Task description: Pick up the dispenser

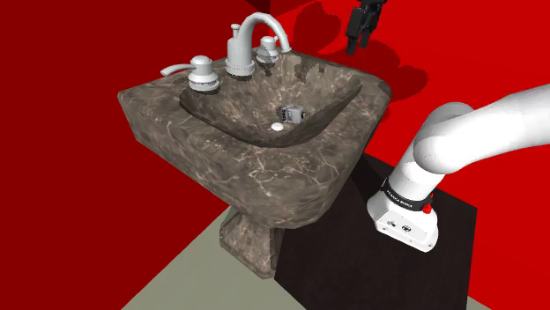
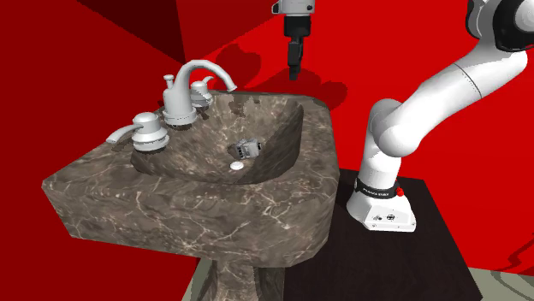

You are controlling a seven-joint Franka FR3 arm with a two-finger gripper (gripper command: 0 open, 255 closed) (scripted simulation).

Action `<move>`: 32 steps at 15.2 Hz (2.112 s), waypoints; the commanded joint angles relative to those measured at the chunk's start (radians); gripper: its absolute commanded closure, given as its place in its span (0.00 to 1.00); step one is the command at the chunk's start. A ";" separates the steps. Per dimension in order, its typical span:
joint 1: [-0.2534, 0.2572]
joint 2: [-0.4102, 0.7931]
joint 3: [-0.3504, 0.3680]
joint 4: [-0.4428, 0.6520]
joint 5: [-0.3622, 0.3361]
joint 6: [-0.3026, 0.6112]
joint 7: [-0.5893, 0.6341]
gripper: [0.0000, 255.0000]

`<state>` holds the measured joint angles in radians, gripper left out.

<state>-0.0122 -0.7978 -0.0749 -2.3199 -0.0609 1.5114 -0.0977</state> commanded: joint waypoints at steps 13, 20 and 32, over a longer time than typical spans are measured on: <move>0.035 0.297 0.008 -0.122 0.022 0.390 0.011 0.00; 0.056 0.537 0.014 -0.103 0.040 0.594 0.010 0.00; 0.060 0.592 0.011 -0.157 0.042 0.703 0.010 1.00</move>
<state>0.0430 -0.2110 -0.0697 -2.4760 -0.0187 2.2158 -0.0873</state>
